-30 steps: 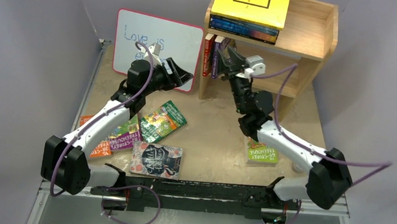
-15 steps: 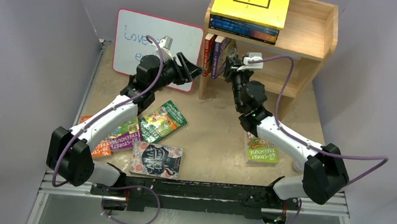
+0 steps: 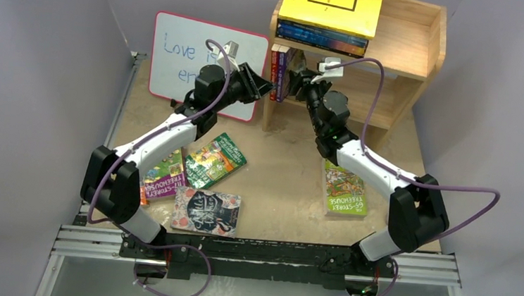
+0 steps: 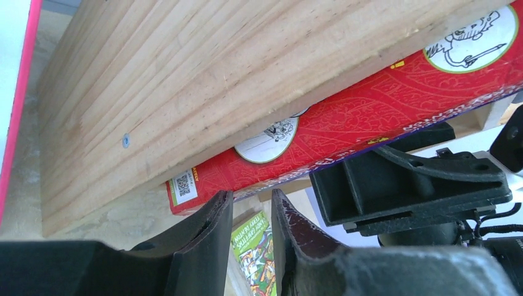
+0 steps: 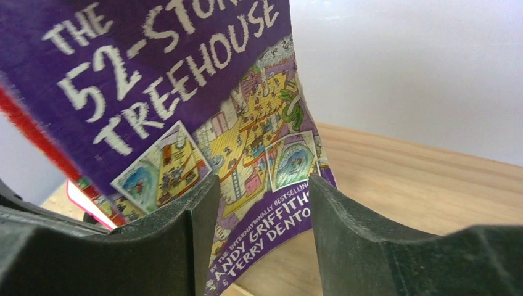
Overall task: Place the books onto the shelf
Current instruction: Adjust the book on the shelf.
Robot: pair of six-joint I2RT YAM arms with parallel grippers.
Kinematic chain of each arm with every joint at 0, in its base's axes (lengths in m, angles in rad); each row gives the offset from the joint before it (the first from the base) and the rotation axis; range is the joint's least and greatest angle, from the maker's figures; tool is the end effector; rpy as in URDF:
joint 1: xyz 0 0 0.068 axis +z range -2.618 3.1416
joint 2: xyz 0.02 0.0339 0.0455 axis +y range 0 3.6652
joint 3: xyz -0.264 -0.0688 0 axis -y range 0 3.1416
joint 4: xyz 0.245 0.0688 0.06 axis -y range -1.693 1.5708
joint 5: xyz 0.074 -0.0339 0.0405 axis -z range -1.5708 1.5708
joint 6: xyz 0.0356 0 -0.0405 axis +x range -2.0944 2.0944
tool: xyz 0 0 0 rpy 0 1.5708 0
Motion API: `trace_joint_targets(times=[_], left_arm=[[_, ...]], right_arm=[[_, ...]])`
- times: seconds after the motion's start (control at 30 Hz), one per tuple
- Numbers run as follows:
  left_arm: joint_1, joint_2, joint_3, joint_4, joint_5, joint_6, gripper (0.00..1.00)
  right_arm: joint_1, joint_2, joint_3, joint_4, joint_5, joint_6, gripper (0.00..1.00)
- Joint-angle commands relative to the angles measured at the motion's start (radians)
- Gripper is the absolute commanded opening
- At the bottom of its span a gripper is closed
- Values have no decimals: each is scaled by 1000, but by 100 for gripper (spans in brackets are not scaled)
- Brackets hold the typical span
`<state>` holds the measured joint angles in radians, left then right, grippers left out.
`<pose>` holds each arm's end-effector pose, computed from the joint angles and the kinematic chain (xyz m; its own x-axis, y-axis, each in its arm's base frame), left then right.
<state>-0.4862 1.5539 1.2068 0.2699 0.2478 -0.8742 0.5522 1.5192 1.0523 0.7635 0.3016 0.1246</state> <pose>0.3270 -0.1827 0.3422 -0.5570 -0.5467 -0.6252 0.3771 0.5043 -0.7769 0.3082 0.1775 0.3520 0.2147 0.2717 -0.9381 -0.2879 0.9354 0.2050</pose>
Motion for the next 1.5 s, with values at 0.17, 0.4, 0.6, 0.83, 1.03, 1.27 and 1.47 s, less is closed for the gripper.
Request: trace_joint_targets(times=[0.17,0.4,0.6,0.83,1.03,1.27,1.47], left_arm=[[-4,31,80,77,-3,2,24],[-5,-44,49,-15,-79,67,38],[-5,-114,-1,-143,-119,95,49],[-3,-239,-126,-321,-184,127,53],[-3,-371,-253,-439,-218,157,56],[-3,-462,-347,-454,-245,125,65],[-3,-457,-412,-391,-236,78,73]], right_arm=[[2,33,90,56,-156,20,59],[2,-35,50,25,-50,21,56],[3,-171,-13,-93,60,45,56],[2,-361,-85,-405,35,133,60],[3,-545,-189,-855,85,305,63],[2,-540,-301,-1227,107,597,71],[2,-367,-300,-1291,165,694,75]])
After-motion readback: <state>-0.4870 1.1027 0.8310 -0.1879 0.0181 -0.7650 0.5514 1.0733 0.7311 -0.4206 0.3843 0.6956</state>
